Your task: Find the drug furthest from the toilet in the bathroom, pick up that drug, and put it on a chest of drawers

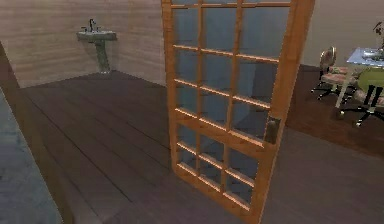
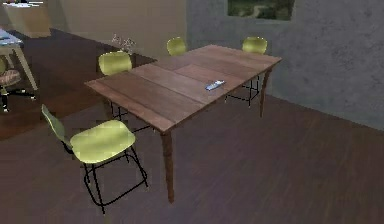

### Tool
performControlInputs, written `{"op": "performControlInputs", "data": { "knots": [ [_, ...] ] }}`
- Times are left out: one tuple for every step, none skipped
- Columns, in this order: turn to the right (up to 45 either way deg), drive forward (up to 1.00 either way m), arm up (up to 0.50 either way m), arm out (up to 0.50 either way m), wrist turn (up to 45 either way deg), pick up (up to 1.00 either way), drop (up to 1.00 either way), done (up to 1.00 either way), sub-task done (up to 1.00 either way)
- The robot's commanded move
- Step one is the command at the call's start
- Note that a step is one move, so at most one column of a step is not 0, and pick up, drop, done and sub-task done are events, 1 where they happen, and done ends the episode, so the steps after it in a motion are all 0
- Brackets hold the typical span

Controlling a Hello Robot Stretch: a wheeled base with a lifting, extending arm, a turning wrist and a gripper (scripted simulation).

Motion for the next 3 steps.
{"op": "performControlInputs", "data": {
  "knots": [
    [0.0, 0.6, 0.0, 0.0, 0.0, 0.0, 0.0, 0.0, 0.0],
    [-36.0, 0.0, 0.0, 0.0, 0.0, 0.0, 0.0, 0.0, 0.0],
    [0.0, 0.75, 0.0, 0.0, 0.0, 0.0, 0.0, 0.0, 0.0]
  ]
}}
